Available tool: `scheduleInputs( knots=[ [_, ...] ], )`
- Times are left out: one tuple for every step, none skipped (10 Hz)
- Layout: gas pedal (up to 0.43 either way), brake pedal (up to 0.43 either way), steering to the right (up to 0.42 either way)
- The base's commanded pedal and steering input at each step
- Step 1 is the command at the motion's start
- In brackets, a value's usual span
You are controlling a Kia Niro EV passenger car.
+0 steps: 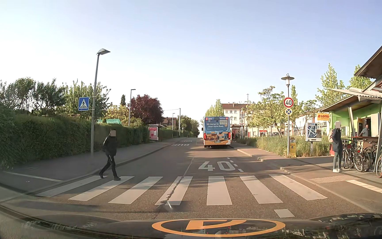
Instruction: Follow the waypoints while adhering to traffic rules and regulations
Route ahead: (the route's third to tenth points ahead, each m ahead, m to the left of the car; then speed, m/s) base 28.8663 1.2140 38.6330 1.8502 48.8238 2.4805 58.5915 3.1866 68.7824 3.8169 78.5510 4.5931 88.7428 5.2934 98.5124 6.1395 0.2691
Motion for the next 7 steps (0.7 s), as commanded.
scheduleInputs(
  knots=[
    [0.000,0.000,-0.008],
    [0.000,0.024,-0.007],
    [0.000,0.085,-0.007],
    [0.000,0.122,-0.007],
    [0.000,0.116,-0.007],
    [0.000,0.116,-0.007],
    [0.000,0.116,-0.008]
  ],
)
